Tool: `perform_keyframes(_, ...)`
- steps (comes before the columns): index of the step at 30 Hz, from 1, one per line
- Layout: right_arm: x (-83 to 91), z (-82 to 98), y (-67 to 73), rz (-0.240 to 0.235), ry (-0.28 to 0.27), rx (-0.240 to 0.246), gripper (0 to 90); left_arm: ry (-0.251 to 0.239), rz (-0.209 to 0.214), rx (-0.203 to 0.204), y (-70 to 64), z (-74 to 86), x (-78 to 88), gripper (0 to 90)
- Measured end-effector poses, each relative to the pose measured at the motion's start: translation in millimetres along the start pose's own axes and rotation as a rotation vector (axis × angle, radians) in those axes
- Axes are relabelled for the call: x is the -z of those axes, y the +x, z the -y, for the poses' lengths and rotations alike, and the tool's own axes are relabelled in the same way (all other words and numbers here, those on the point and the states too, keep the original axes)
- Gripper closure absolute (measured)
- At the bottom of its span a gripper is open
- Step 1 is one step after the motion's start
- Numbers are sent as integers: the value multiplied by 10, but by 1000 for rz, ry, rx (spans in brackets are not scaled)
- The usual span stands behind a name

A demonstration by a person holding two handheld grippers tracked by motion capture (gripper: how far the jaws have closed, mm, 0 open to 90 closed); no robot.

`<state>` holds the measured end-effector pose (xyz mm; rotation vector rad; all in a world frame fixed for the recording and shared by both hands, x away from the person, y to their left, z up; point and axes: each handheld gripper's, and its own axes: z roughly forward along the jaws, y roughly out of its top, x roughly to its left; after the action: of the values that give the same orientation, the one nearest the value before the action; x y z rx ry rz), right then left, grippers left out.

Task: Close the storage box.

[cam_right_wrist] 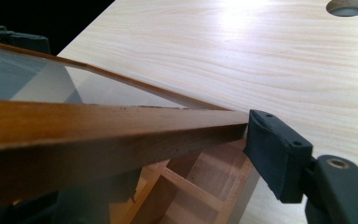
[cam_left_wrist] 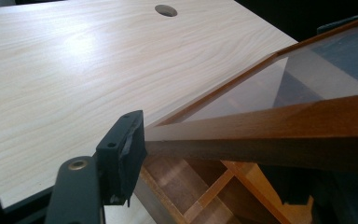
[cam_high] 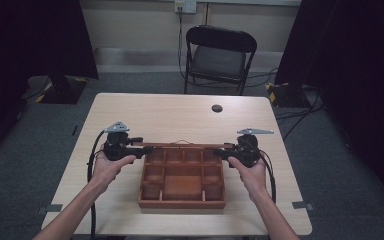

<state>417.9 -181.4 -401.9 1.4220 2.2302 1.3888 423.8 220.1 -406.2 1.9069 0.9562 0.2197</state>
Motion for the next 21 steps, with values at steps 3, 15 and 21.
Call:
perform_keyframes(3,1,35,-14,-10,1,-4,383,-9,9,8,-1,19,-2,354)
perform_keyframes(15,43,79,-117,103,82,4,385,-9,-3,11,0,35,-33,302)
perform_keyframes(21,115,63,-215,138,86,-9,389,-16,5,23,-31,32,-26,310)
